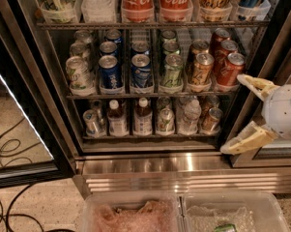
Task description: Pick pepsi can from middle shelf of fridge
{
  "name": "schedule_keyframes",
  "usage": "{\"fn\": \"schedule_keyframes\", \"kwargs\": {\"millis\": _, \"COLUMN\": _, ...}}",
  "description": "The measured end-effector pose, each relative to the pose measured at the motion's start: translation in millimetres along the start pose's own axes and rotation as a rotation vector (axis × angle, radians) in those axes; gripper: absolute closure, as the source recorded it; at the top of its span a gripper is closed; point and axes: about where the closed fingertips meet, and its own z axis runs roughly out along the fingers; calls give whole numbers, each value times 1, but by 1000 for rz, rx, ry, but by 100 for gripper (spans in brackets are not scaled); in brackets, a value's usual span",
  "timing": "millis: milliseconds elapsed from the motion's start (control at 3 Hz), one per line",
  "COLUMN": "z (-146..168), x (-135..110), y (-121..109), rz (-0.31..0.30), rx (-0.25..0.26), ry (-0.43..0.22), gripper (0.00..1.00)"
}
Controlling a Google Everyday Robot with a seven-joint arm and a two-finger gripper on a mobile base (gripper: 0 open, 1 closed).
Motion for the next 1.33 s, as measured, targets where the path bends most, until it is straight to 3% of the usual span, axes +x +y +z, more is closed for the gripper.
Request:
{"fn": "schedule_keyframes", "kwargs": {"millis": 333, "z": 24, "x": -3, "y": 10, "rz": 32, "rx": 114, "ry": -131, "gripper": 0}}
{"fn": "schedule_keyframes", "kwargs": {"millis": 667, "z": 34, "x": -10, "y": 12, "rz": 86, "rx": 263, "ry": -208, "gripper": 0}}
{"fn": "schedule_keyframes", "kwargs": {"millis": 1000, "z": 34, "x": -37, "y": -2, "rz": 88, "rx": 335, "ry": -241, "gripper": 0}}
{"fn": "schedule_keyframes", "kwargs": {"millis": 1333, "z": 41, "x": -37, "y": 2, "rz": 108, "rx": 322, "ry": -261, "gripper": 0}}
